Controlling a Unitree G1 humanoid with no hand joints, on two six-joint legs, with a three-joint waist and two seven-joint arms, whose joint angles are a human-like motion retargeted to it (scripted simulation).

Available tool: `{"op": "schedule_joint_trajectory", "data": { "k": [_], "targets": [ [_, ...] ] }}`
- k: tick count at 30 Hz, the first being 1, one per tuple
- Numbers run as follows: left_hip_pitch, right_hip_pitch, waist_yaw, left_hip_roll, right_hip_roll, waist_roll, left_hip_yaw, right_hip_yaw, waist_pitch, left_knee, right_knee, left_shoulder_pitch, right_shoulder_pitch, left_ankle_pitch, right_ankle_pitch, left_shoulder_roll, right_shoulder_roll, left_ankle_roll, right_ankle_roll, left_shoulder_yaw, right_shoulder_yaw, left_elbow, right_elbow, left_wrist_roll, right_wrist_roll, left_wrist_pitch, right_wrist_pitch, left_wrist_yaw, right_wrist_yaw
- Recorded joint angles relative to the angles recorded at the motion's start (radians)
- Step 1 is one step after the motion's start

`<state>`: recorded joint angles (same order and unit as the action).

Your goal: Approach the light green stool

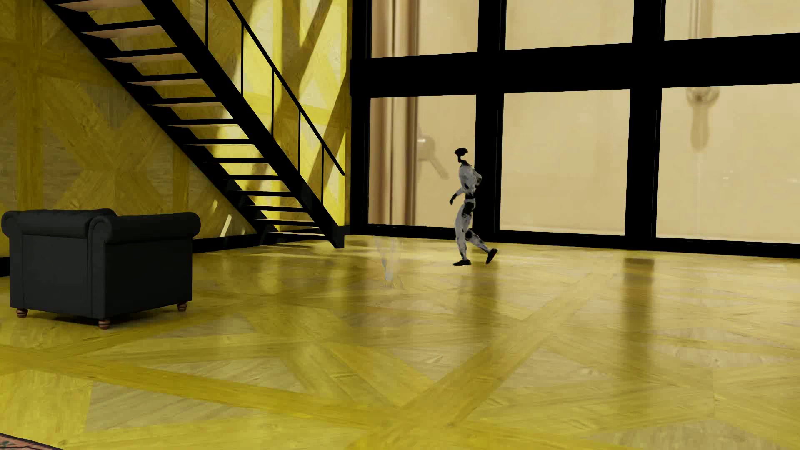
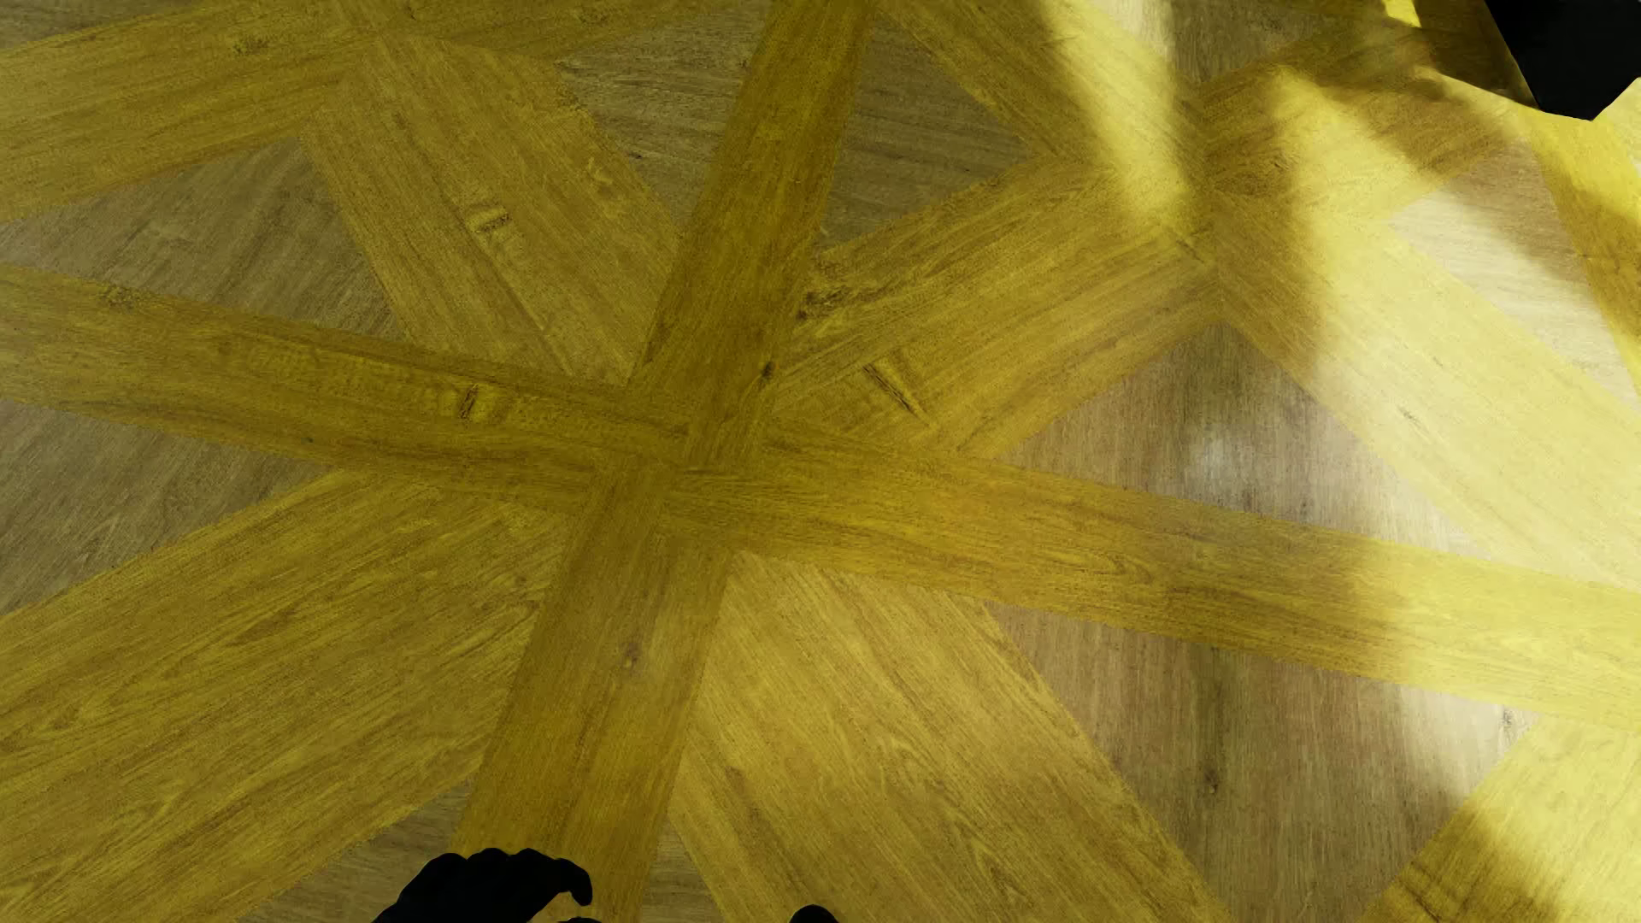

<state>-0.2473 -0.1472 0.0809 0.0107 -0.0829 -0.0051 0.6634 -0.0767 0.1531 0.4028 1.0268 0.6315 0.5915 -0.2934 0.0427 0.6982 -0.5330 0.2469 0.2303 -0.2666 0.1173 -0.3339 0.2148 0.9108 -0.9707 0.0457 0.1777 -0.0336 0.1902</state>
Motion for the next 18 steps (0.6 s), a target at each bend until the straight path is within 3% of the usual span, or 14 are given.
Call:
{"op": "schedule_joint_trajectory", "data": {
  "k": [1,2,3,4,5,7,9,11,13,14,15,16,17,18],
  "targets": [
    [-0.015,-0.070,-0.002,-0.018,0.065,-0.012,-0.077,0.121,0.016,0.105,0.186,-0.049,-0.017,-0.055,0.001,0.044,0.006,0.001,-0.056,0.000,-0.026,0.016,0.021,0.053,-0.071,0.027,0.071,-0.062,-0.055],
    [-0.008,-0.135,-0.004,-0.044,0.053,-0.022,-0.147,0.179,0.032,0.171,0.327,-0.158,-0.032,-0.094,-0.065,0.089,0.055,0.001,-0.130,-0.017,-0.037,0.053,0.050,0.287,-0.143,-0.033,0.155,-0.135,-0.161],
    [0.025,-0.205,-0.013,-0.094,-0.048,-0.032,-0.224,0.185,0.045,0.171,0.414,-0.290,-0.042,-0.102,-0.093,0.065,0.134,0.001,-0.211,-0.057,-0.047,0.074,0.077,0.591,-0.137,-0.141,0.202,-0.188,-0.247],
    [0.065,-0.269,-0.032,-0.154,-0.145,-0.043,-0.325,0.172,0.052,0.143,0.440,-0.393,-0.025,-0.094,-0.136,-0.065,0.210,0.001,-0.279,-0.093,-0.067,0.091,0.089,0.741,-0.052,-0.207,0.186,-0.207,-0.251],
    [0.110,-0.327,-0.058,-0.203,-0.178,-0.053,-0.435,0.153,0.055,0.099,0.418,-0.444,0.002,-0.072,-0.172,-0.239,0.256,0.001,-0.326,-0.110,-0.075,0.109,0.088,0.685,0.047,-0.228,0.117,-0.182,-0.178],
    [0.197,-0.418,-0.108,-0.245,-0.139,-0.058,-0.652,0.109,0.050,0.006,0.252,-0.495,0.044,-0.021,-0.186,-0.489,0.280,0.000,-0.291,-0.192,-0.065,0.169,0.056,0.293,0.113,-0.235,-0.031,-0.151,0.022],
    [0.249,-0.432,-0.142,-0.229,-0.052,-0.044,-0.813,0.105,0.043,-0.023,-0.109,-0.505,0.047,0.006,-0.217,-0.550,0.289,-0.010,-0.201,-0.316,-0.077,0.180,-0.006,-0.031,0.092,-0.246,-0.096,-0.133,0.168],
    [0.270,-0.321,-0.155,-0.203,0.018,-0.017,-0.925,0.161,0.041,0.070,-0.535,-0.470,-0.007,0.011,-0.248,-0.492,0.287,-0.021,-0.135,-0.374,-0.109,0.137,-0.020,-0.169,0.039,-0.231,-0.092,-0.150,0.196],
    [0.181,-0.256,-0.144,-0.211,0.036,0.016,-0.952,0.131,0.059,0.446,-0.504,-0.396,-0.076,0.114,-0.215,-0.391,0.279,-0.033,-0.081,-0.313,-0.113,0.130,0.044,-0.213,-0.095,-0.169,-0.027,-0.164,0.091],
    [0.075,-0.240,-0.134,-0.210,0.015,0.037,-0.910,0.059,0.074,0.719,-0.401,-0.355,-0.121,0.252,-0.291,-0.349,0.265,-0.175,-0.080,-0.239,-0.073,0.157,0.106,-0.187,-0.227,-0.106,0.031,-0.151,0.057],
    [-0.044,-0.202,-0.124,-0.155,-0.008,0.053,-0.822,0.000,0.088,0.947,-0.332,-0.327,-0.185,0.386,-0.362,-0.312,0.248,-0.361,-0.091,-0.157,-0.008,0.190,0.171,0.035,-0.376,-0.012,0.057,-0.136,0.066],
    [-0.149,-0.148,-0.107,-0.075,-0.021,0.064,-0.748,-0.044,0.099,1.077,-0.307,-0.303,-0.251,0.368,-0.412,-0.291,0.251,-0.347,-0.098,-0.097,0.036,0.249,0.215,0.489,-0.497,0.093,0.033,-0.181,0.084],
    [-0.238,-0.075,-0.087,-0.003,-0.025,0.069,-0.684,-0.085,0.104,1.123,-0.332,-0.271,-0.299,0.308,-0.438,-0.342,0.289,-0.291,-0.103,-0.016,0.036,0.335,0.209,0.952,-0.529,0.126,0.016,-0.267,0.080],
    [-0.310,0.007,-0.067,0.049,-0.025,0.068,-0.634,-0.129,0.103,1.104,-0.388,-0.250,-0.333,0.293,-0.447,-0.343,0.362,-0.291,-0.106,0.070,0.018,0.448,0.162,1.044,-0.483,0.225,0.013,-0.275,0.035]
  ]
}}
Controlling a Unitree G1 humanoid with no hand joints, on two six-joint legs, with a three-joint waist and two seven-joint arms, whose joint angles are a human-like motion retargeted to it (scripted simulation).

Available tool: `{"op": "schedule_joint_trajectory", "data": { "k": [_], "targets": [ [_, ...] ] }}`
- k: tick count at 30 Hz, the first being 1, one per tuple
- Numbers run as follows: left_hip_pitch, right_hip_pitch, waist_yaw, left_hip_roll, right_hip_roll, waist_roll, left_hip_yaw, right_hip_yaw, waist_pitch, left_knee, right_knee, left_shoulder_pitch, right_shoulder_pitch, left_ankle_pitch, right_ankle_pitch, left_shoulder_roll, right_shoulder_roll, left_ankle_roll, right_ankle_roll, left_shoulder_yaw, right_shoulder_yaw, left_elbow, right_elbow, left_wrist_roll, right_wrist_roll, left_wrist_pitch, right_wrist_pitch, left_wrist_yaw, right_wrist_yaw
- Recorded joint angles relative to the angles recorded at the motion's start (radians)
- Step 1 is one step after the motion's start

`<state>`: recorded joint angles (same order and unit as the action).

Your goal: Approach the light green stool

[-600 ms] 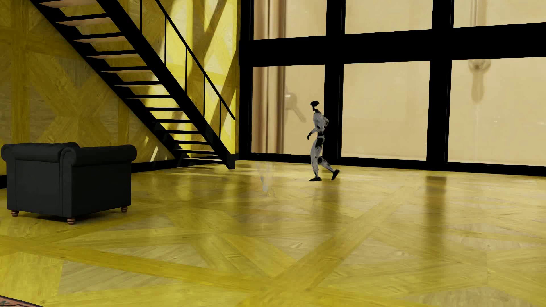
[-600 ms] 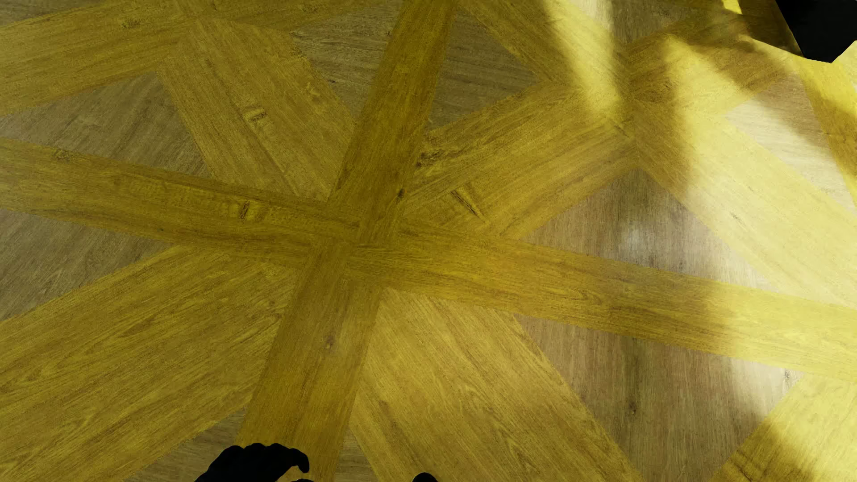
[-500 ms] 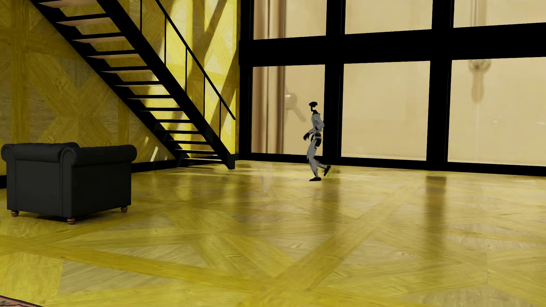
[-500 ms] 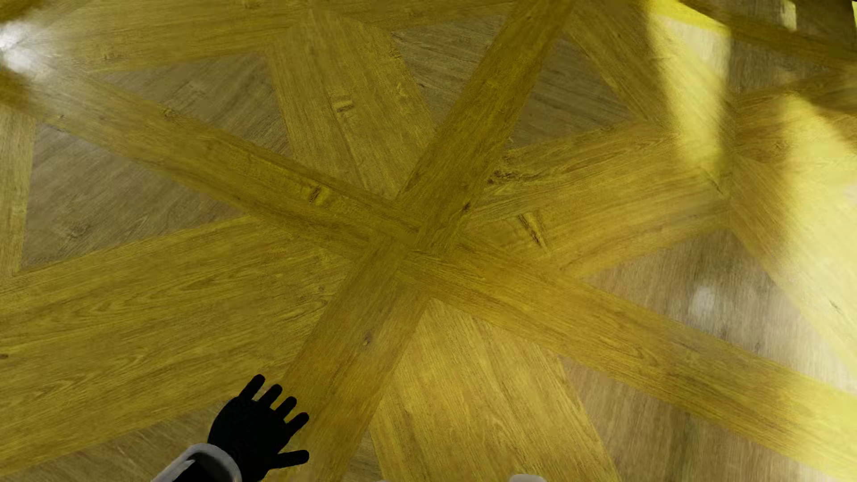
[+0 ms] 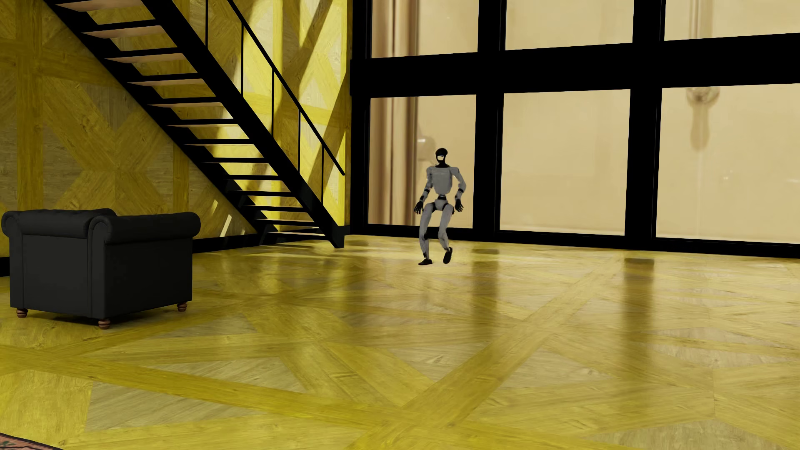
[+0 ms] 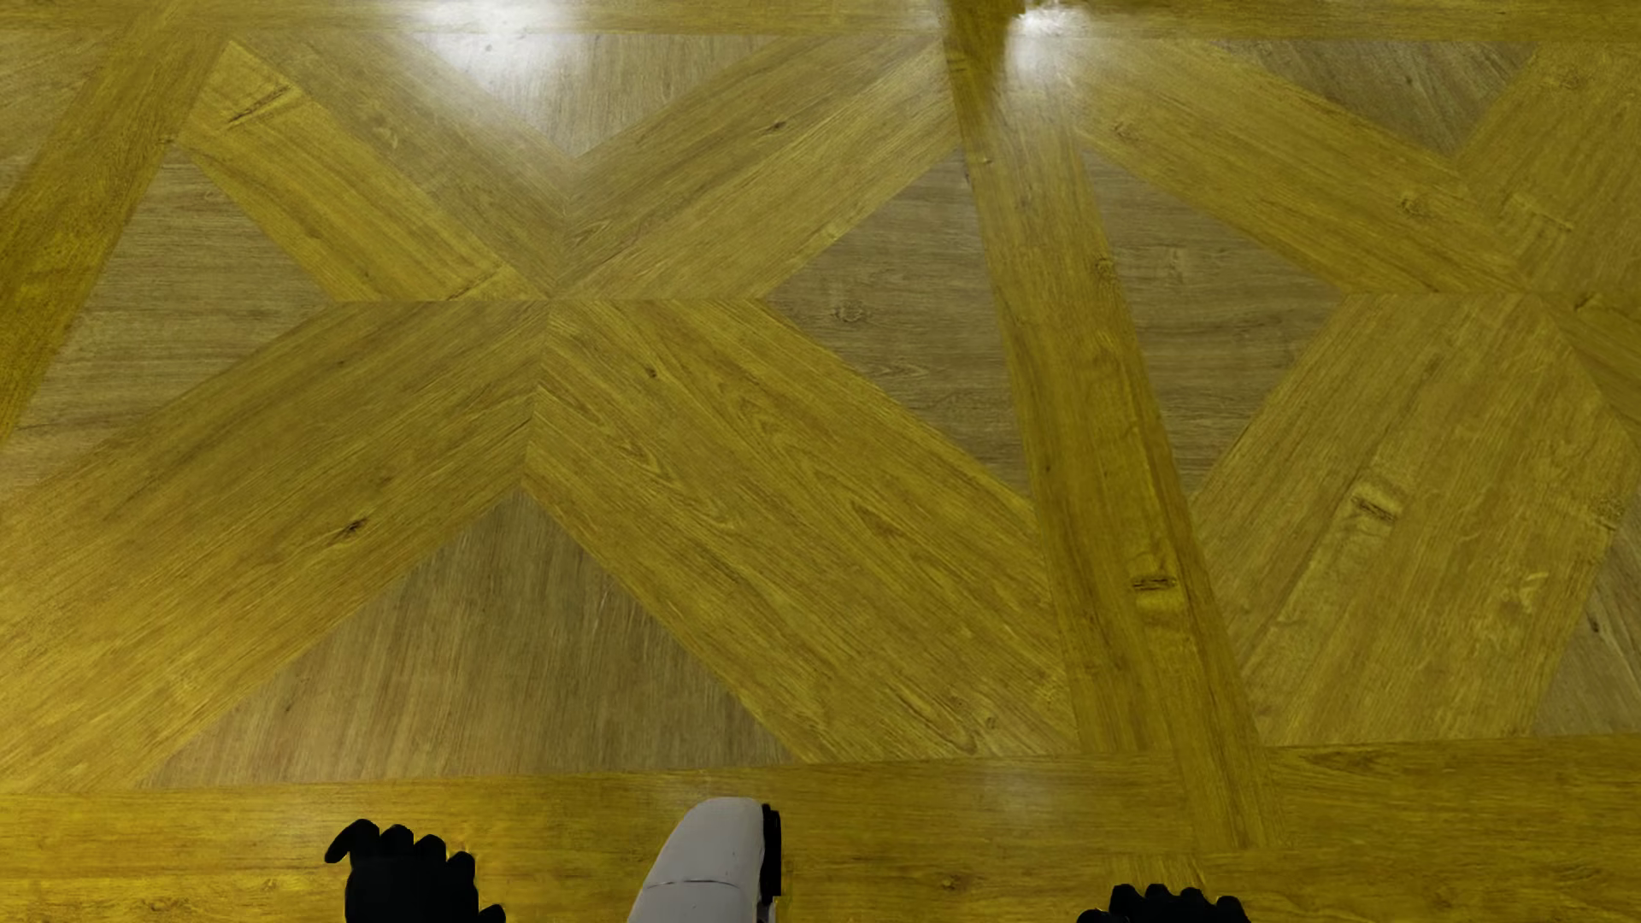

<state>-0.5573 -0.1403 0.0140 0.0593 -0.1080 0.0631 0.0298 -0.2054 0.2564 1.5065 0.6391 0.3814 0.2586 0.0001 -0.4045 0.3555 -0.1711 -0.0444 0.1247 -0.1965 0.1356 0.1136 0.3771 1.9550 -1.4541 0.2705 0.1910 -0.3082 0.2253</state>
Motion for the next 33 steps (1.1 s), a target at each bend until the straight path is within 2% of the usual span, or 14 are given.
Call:
{"op": "schedule_joint_trajectory", "data": {
  "k": [1,2,3,5,7,10,13,17,21,25,26,28,30,33],
  "targets": [
    [-0.059,0.081,0.019,0.022,0.000,-0.006,0.039,-0.041,-0.005,-0.083,-0.078,0.041,-0.002,0.006,0.005,-0.182,0.025,0.023,0.000,0.171,-0.032,0.010,-0.069,0.026,0.107,0.062,-0.046,0.030,-0.073],
    [-0.107,0.147,0.038,0.026,-0.002,-0.017,0.066,-0.077,-0.013,-0.209,-0.147,0.038,-0.014,0.003,0.014,-0.346,0.036,0.026,0.003,0.358,-0.039,-0.017,-0.148,-0.123,0.251,0.087,-0.075,0.045,-0.117],
    [-0.138,0.194,0.056,0.035,-0.008,-0.029,0.103,-0.107,-0.022,-0.376,-0.194,0.037,-0.043,-0.005,0.020,-0.414,0.018,0.032,0.008,0.522,-0.006,-0.045,-0.219,-0.376,0.382,0.075,-0.093,0.032,-0.149],
    [-0.137,0.268,0.091,0.019,-0.015,-0.051,0.146,-0.155,-0.037,-0.836,-0.260,0.043,-0.102,0.024,0.016,-0.375,-0.052,0.006,0.024,0.672,0.087,-0.004,-0.362,-0.727,0.548,0.034,-0.118,-0.018,-0.182],
    [-0.074,0.365,0.115,-0.011,-0.015,-0.069,0.170,-0.194,-0.044,-1.250,-0.344,0.068,-0.155,0.091,0.011,-0.272,-0.128,0.045,0.049,0.679,0.151,0.123,-0.473,-0.838,0.589,-0.039,-0.114,0.022,-0.190],
    [-0.123,0.447,0.134,-0.050,-0.071,-0.109,0.191,-0.211,-0.032,-1.003,-0.247,0.026,-0.133,0.127,0.116,-0.182,-0.127,0.160,0.057,0.622,0.115,0.414,-0.477,-0.754,0.603,0.003,-0.025,0.121,-0.223],
    [-0.037,0.285,0.115,-0.080,-0.214,-0.165,0.223,-0.125,-0.019,-0.873,0.227,-0.039,-0.121,-0.054,0.452,-0.258,-0.045,0.165,-0.107,0.566,0.088,0.653,-0.149,-0.644,0.643,0.114,0.148,0.086,-0.211],
    [0.268,-0.161,0.056,-0.172,-0.154,-0.181,0.154,0.084,-0.022,-1.044,0.680,-0.223,0.010,-0.150,0.364,-0.351,0.009,0.145,-0.100,0.344,0.048,0.683,0.243,-0.523,0.599,-0.077,0.236,0.179,-0.200],
    [0.527,-0.407,-0.021,-0.196,-0.177,-0.158,0.064,-0.019,-0.045,-1.163,0.332,-0.403,0.216,-0.238,0.357,-0.423,0.041,0.124,-0.135,0.124,-0.118,0.509,0.298,-0.653,0.669,-0.195,0.171,0.337,-0.247],
    [0.759,-0.368,-0.064,-0.179,-0.012,-0.149,0.021,-0.050,-0.057,-1.205,-0.472,-0.559,0.322,-0.282,0.417,-0.305,0.089,0.089,-0.065,-0.105,-0.215,0.305,0.290,-0.750,0.653,-0.287,0.134,0.328,-0.203],
    [0.805,-0.368,-0.069,-0.160,0.030,-0.140,0.028,-0.015,-0.058,-1.170,-0.418,-0.570,0.317,-0.257,0.489,-0.271,0.090,0.075,-0.158,-0.118,-0.206,0.280,0.303,-0.787,0.629,-0.282,0.123,0.303,-0.169],
    [0.836,-0.375,-0.076,-0.110,0.065,-0.113,0.049,-0.004,-0.051,-0.978,-0.156,-0.543,0.280,-0.104,0.459,-0.213,0.100,0.044,-0.241,-0.100,-0.193,0.254,0.319,-0.842,0.575,-0.233,0.108,0.269,-0.129],
    [0.682,-0.318,-0.076,-0.043,0.068,-0.079,0.032,-0.034,-0.044,-0.532,0.008,-0.496,0.249,0.143,0.276,-0.222,0.159,-0.068,-0.233,-0.051,-0.230,0.315,0.288,-0.860,0.570,-0.141,0.121,0.289,-0.177],
    [0.359,-0.098,-0.043,0.006,0.098,-0.044,0.014,-0.041,-0.047,-0.172,-0.073,-0.361,0.147,0.063,0.167,-0.285,0.196,-0.003,-0.206,0.113,-0.212,0.441,0.233,-0.904,0.600,0.013,0.092,0.315,-0.238]
  ]
}}
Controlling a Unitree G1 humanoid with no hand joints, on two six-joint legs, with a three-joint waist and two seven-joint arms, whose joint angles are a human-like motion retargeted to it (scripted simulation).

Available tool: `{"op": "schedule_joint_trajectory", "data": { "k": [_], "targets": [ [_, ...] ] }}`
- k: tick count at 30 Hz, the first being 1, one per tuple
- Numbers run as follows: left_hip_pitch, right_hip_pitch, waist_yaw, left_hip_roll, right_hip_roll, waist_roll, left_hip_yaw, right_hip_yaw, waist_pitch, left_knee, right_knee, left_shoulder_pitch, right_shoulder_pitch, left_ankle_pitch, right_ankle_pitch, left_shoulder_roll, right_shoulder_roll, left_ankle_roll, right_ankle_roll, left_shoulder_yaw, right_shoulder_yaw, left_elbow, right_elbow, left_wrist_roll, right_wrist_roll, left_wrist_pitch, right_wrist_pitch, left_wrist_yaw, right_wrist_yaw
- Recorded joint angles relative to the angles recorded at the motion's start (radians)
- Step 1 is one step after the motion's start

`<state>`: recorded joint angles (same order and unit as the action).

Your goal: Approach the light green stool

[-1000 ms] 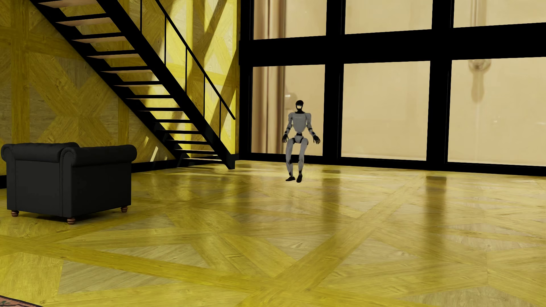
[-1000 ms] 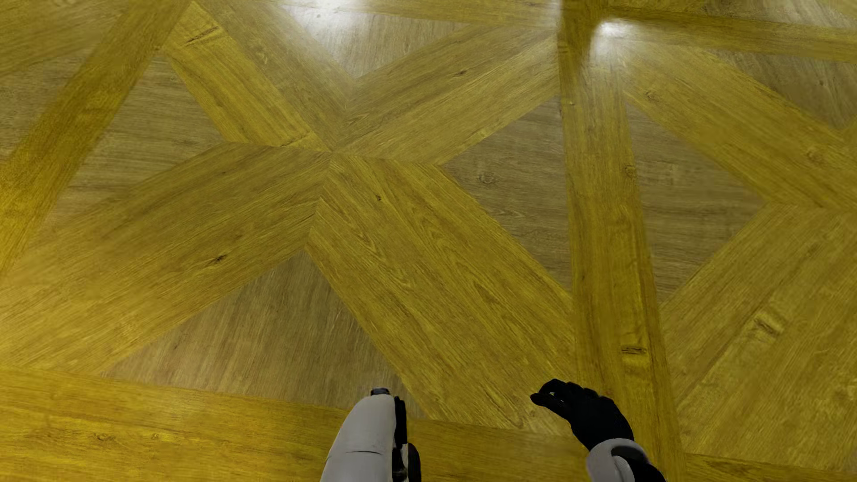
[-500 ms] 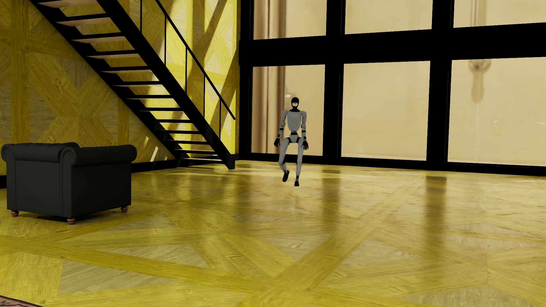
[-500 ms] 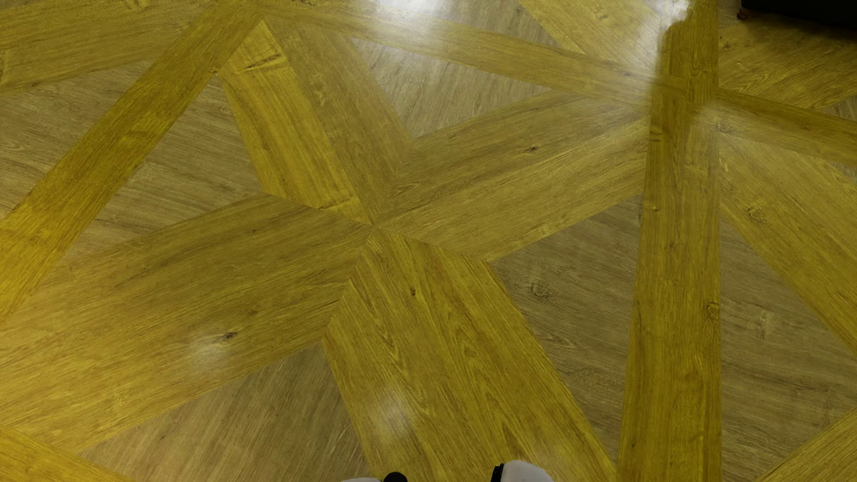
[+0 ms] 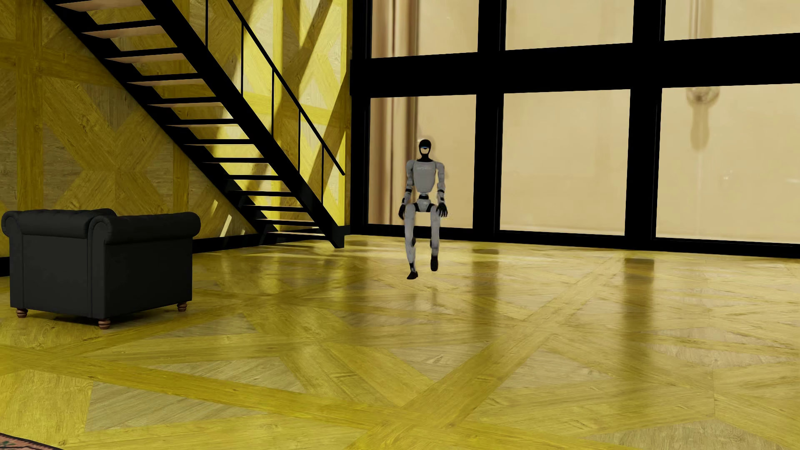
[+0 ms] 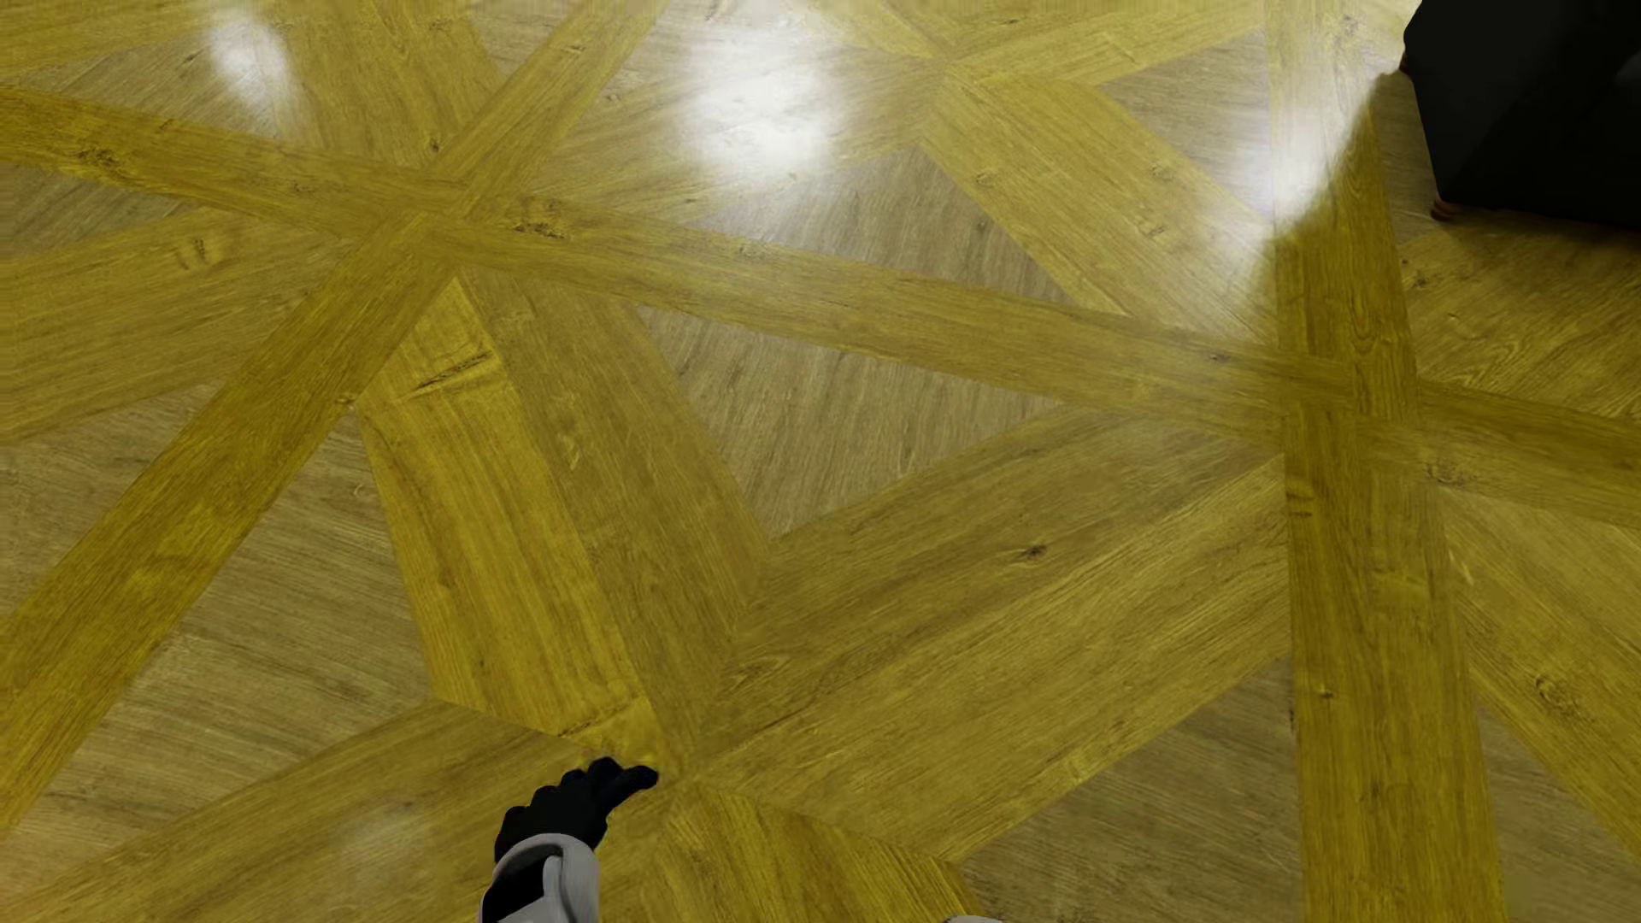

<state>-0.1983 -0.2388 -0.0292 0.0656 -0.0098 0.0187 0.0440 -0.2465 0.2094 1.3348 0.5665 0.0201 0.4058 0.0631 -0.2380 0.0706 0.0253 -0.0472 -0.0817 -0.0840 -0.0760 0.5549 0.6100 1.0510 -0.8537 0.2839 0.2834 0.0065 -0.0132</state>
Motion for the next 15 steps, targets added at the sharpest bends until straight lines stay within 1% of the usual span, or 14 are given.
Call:
{"op": "schedule_joint_trajectory", "data": {
  "k": [1,2,3,4,6,7,8,9,10,11,12,13,14,15],
  "targets": [
    [-0.107,0.071,0.018,0.042,0.013,0.003,0.026,0.013,-0.002,0.006,-0.048,0.063,-0.036,-0.006,-0.019,-0.018,-0.007,-0.007,0.009,0.061,0.035,0.033,-0.028,-0.025,-0.009,0.031,-0.007,0.018,0.004],
    [-0.200,0.139,0.038,0.077,0.023,0.005,0.053,0.031,-0.004,-0.044,-0.096,0.126,-0.075,-0.009,-0.037,-0.023,-0.022,0.000,0.018,0.118,0.076,0.064,-0.066,-0.053,-0.020,0.038,-0.014,0.021,0.007],
    [-0.283,0.199,0.058,0.095,0.029,0.004,0.070,0.048,-0.005,-0.139,-0.130,0.186,-0.124,-0.024,-0.063,-0.009,-0.045,0.012,0.028,0.165,0.112,0.082,-0.095,-0.078,-0.024,0.044,-0.037,-0.005,0.003],
    [-0.341,0.256,0.076,0.107,0.031,0.005,0.085,0.063,-0.005,-0.282,-0.151,0.242,-0.156,-0.029,-0.092,0.013,-0.070,0.021,0.038,0.197,0.151,0.114,-0.140,-0.082,-0.025,0.048,-0.063,-0.035,-0.006],
    [-0.366,0.370,0.108,0.100,0.028,0.007,0.118,0.090,-0.001,-0.758,-0.204,0.327,-0.197,-0.026,-0.138,0.056,-0.122,0.001,0.061,0.236,0.197,0.192,-0.266,-0.040,-0.007,0.065,-0.092,-0.096,-0.042],
    [-0.332,0.428,0.122,0.066,0.020,0.005,0.083,0.107,0.000,-1.061,-0.241,0.365,-0.210,-0.026,-0.140,0.067,-0.149,-0.013,0.072,0.245,0.212,0.230,-0.320,0.002,0.005,0.090,-0.093,-0.129,-0.042],
    [-0.322,0.482,0.133,0.042,0.011,0.001,0.030,0.125,0.001,-1.216,-0.244,0.402,-0.223,-0.076,-0.137,0.073,-0.171,0.010,0.079,0.249,0.220,0.258,-0.356,0.050,0.018,0.100,-0.088,-0.165,-0.039],
    [-0.322,0.518,0.136,0.036,-0.002,-0.004,0.050,0.131,0.002,-1.207,-0.199,0.436,-0.230,-0.075,-0.134,0.075,-0.191,-0.062,0.084,0.249,0.219,0.276,-0.368,0.099,0.016,0.103,-0.077,-0.201,-0.031],
    [-0.320,0.547,0.139,0.022,-0.027,-0.011,0.058,0.130,0.005,-1.134,-0.146,0.456,-0.227,0.024,-0.093,0.069,-0.206,-0.045,0.074,0.242,0.204,0.287,-0.366,0.144,0.015,0.090,-0.055,-0.236,-0.020],
    [-0.315,0.558,0.144,0.007,-0.055,-0.023,0.058,0.121,0.010,-1.045,-0.047,0.463,-0.218,0.163,-0.003,0.061,-0.214,-0.027,0.042,0.237,0.188,0.293,-0.346,0.185,0.001,0.070,-0.033,-0.258,-0.020],
    [-0.323,0.525,0.146,-0.007,-0.102,-0.038,0.072,0.094,0.018,-0.912,0.127,0.454,-0.210,0.131,0.102,0.044,-0.213,0.049,0.013,0.236,0.172,0.293,-0.304,0.216,-0.021,0.057,-0.008,-0.268,-0.034],
    [-0.309,0.457,0.143,-0.023,-0.182,-0.057,0.092,0.051,0.026,-0.810,0.347,0.427,-0.204,0.038,0.220,0.024,-0.201,0.071,0.038,0.225,0.155,0.293,-0.240,0.247,-0.035,0.034,0.016,-0.266,-0.042],
    [-0.263,0.369,0.137,-0.046,-0.272,-0.079,0.110,0.027,0.032,-0.771,0.531,0.378,-0.200,-0.038,0.304,0.007,-0.176,0.074,0.045,0.201,0.135,0.295,-0.169,0.284,-0.031,0.018,0.034,-0.264,-0.033],
    [-0.196,0.263,0.126,-0.070,-0.303,-0.099,0.122,0.041,0.035,-0.784,0.662,0.308,-0.196,-0.089,0.233,-0.006,-0.150,0.074,0.026,0.172,0.120,0.291,-0.100,0.319,-0.016,-0.002,0.047,-0.248,0.000]
  ]
}}
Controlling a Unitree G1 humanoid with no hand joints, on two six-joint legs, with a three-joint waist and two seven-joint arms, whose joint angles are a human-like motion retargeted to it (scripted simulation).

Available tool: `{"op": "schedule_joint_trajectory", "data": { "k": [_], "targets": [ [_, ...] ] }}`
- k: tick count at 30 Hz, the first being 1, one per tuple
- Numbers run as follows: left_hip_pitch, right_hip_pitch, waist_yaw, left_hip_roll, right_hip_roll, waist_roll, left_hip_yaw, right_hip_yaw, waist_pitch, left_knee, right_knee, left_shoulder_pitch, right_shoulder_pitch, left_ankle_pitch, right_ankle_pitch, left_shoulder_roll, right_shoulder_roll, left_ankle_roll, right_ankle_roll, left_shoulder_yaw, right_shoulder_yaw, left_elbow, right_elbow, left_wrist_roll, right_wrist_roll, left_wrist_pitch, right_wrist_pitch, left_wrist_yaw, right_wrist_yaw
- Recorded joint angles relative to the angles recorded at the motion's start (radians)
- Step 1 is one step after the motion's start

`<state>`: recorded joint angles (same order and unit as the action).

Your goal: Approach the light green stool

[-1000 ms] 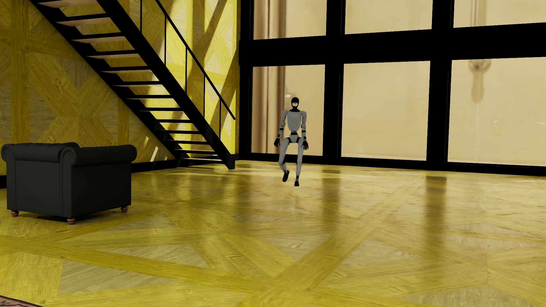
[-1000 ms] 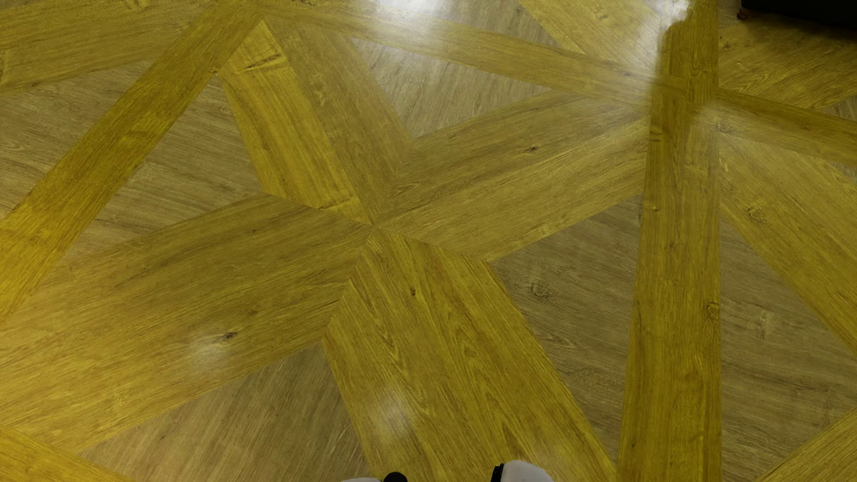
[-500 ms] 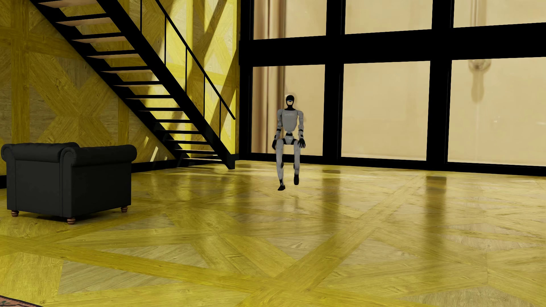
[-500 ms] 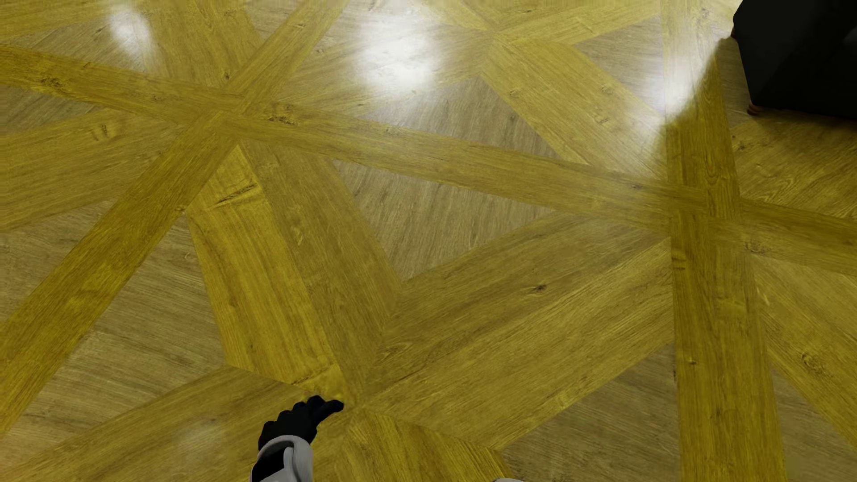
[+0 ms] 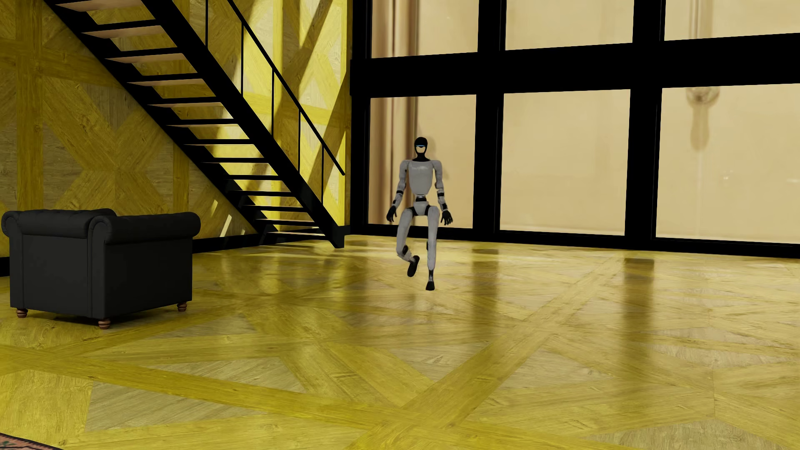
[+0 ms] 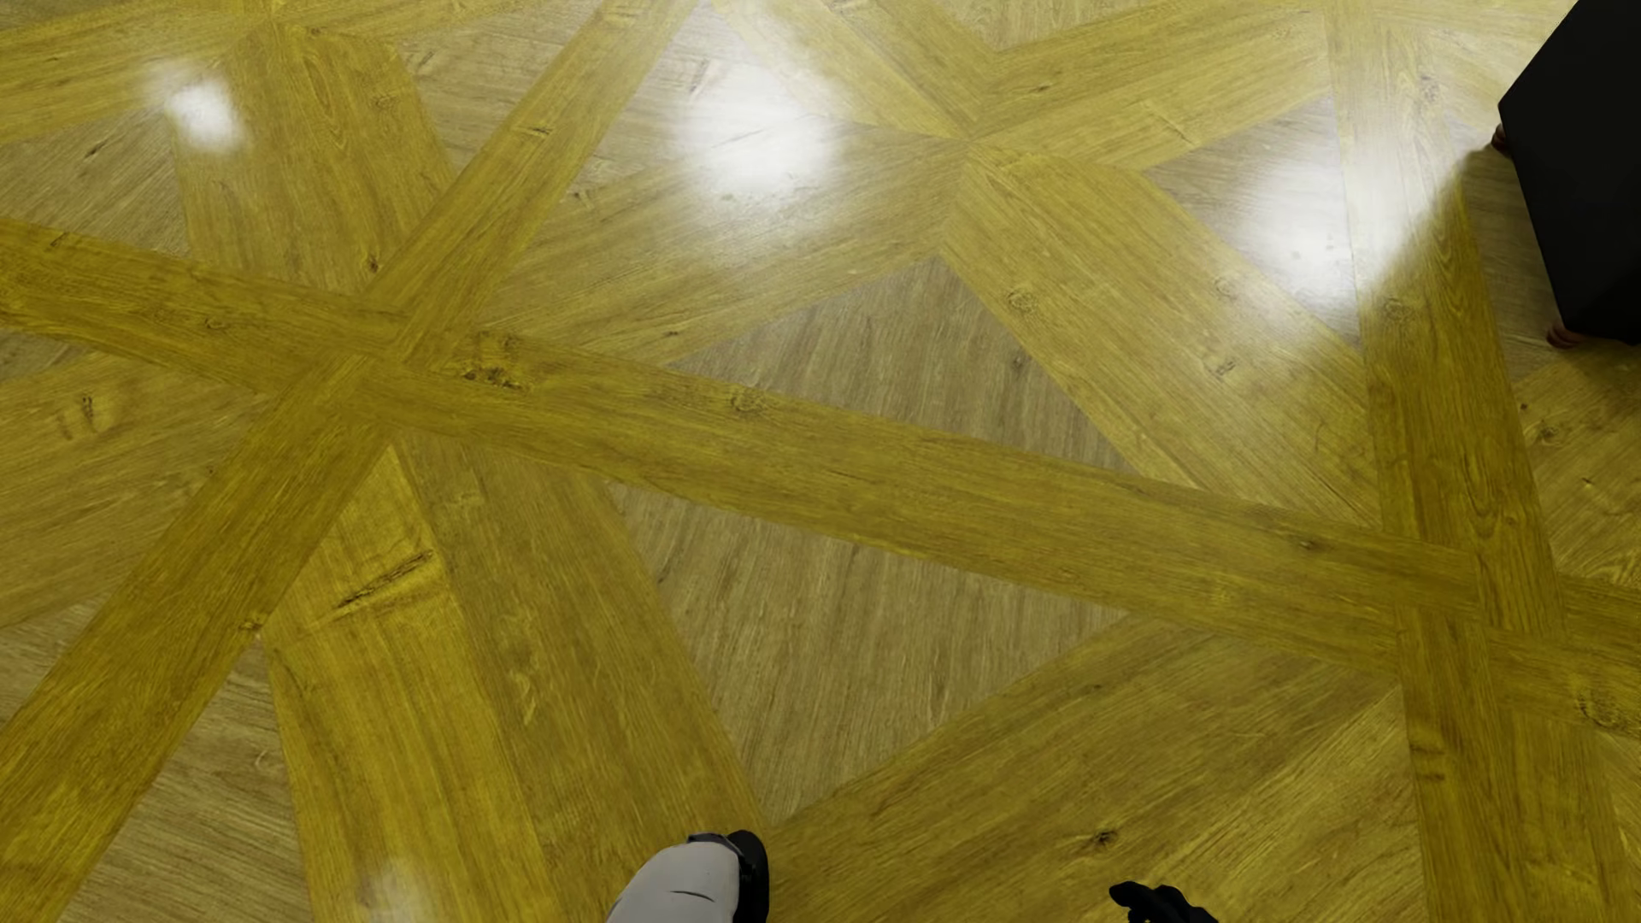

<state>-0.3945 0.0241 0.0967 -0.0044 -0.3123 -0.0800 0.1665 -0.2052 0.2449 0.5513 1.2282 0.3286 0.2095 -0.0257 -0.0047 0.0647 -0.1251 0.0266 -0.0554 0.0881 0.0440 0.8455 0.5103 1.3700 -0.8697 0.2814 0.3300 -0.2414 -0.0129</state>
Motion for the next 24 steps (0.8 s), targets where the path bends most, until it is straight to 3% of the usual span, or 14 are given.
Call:
{"op": "schedule_joint_trajectory", "data": {
  "k": [1,2,5,8,10,11,12,13,14,15,16,18,21,24],
  "targets": [
    [0.075,-0.111,-0.013,-0.020,-0.003,-0.013,0.002,0.005,-0.001,-0.046,0.078,-0.082,0.017,-0.028,-0.039,-0.011,0.013,-0.003,-0.020,-0.020,-0.004,-0.004,0.052,0.035,0.013,-0.019,-0.007,0.029,0.049],
    [0.149,-0.214,-0.029,-0.036,-0.008,-0.020,-0.002,-0.006,-0.007,-0.100,0.100,-0.160,0.043,-0.050,-0.034,-0.034,0.024,-0.007,0.017,-0.023,0.014,-0.020,0.085,0.040,0.001,-0.028,-0.028,0.075,0.095],
    [0.347,-0.470,-0.089,-0.068,0.026,-0.020,-0.011,-0.034,-0.035,-0.236,-0.102,-0.389,0.161,-0.114,-0.051,-0.106,0.020,-0.020,0.029,-0.008,-0.022,-0.123,0.048,-0.115,-0.042,-0.092,-0.130,0.192,0.219],
    [0.508,-0.527,-0.133,-0.077,0.088,-0.020,-0.026,-0.082,-0.053,-0.276,-0.737,-0.608,0.248,-0.228,-0.035,-0.055,0.068,-0.049,0.047,-0.117,-0.147,-0.219,0.022,-0.266,-0.016,-0.172,-0.145,0.257,0.134],
    [0.609,-0.519,-0.140,-0.075,0.138,-0.018,-0.036,-0.107,-0.059,-0.274,-1.096,-0.729,0.284,-0.283,-0.093,0.009,0.105,-0.077,0.112,-0.213,-0.189,-0.243,0.052,-0.286,-0.021,-0.171,-0.118,0.269,0.054],
    [0.653,-0.527,-0.137,-0.069,0.137,-0.015,-0.033,-0.144,-0.061,-0.221,-1.067,-0.760,0.290,-0.294,-0.091,0.042,0.107,-0.088,0.134,-0.245,-0.181,-0.253,0.086,-0.283,-0.042,-0.159,-0.103,0.272,0.055],
    [0.694,-0.528,-0.136,-0.050,0.137,-0.007,-0.031,-0.170,-0.061,-0.171,-0.971,-0.765,0.285,-0.263,-0.037,0.075,0.102,-0.110,0.013,-0.266,-0.155,-0.264,0.128,-0.282,-0.075,-0.148,-0.104,0.274,0.079],
    [0.709,-0.519,-0.137,-0.027,0.137,0.005,-0.036,-0.185,-0.058,-0.068,-0.874,-0.750,0.275,-0.180,0.059,0.101,0.097,-0.116,-0.094,-0.278,-0.132,-0.275,0.168,-0.287,-0.111,-0.137,-0.111,0.276,0.120],
    [0.670,-0.520,-0.140,0.015,0.138,0.021,-0.037,-0.191,-0.052,0.128,-0.739,-0.719,0.265,-0.068,0.055,0.119,0.100,-0.122,-0.157,-0.278,-0.125,-0.283,0.196,-0.300,-0.141,-0.125,-0.118,0.290,0.151],
    [0.601,-0.501,-0.142,0.070,0.147,0.039,-0.036,-0.193,-0.048,0.368,-0.626,-0.671,0.253,0.050,-0.039,0.122,0.109,-0.149,-0.163,-0.273,-0.132,-0.276,0.207,-0.317,-0.161,-0.112,-0.122,0.304,0.166],
    [0.507,-0.452,-0.143,0.120,0.173,0.058,-0.055,-0.199,-0.044,0.576,-0.576,-0.620,0.239,0.157,-0.119,0.117,0.124,-0.113,-0.158,-0.263,-0.150,-0.250,0.201,-0.335,-0.169,-0.095,-0.123,0.310,0.160],
    [0.315,-0.304,-0.135,0.157,0.250,0.088,-0.074,-0.187,-0.042,0.796,-0.610,-0.506,0.198,0.070,-0.205,0.091,0.152,-0.057,-0.137,-0.230,-0.197,-0.150,0.156,-0.355,-0.152,-0.026,-0.127,0.292,0.096],
    [0.080,-0.076,-0.105,0.191,0.372,0.107,-0.039,-0.069,-0.054,0.701,-0.758,-0.265,0.121,0.056,-0.266,0.066,0.178,-0.046,-0.102,-0.203,-0.191,-0.013,0.057,-0.334,-0.068,0.051,-0.163,0.220,0.036],
    [-0.005,0.115,-0.070,0.230,0.425,0.115,0.049,0.081,-0.069,0.179,-0.841,-0.054,0.023,0.056,-0.361,0.079,0.126,0.003,-0.071,-0.262,-0.088,0.093,-0.035,-0.231,-0.027,-0.046,-0.180,0.040,0.041]
  ]
}}
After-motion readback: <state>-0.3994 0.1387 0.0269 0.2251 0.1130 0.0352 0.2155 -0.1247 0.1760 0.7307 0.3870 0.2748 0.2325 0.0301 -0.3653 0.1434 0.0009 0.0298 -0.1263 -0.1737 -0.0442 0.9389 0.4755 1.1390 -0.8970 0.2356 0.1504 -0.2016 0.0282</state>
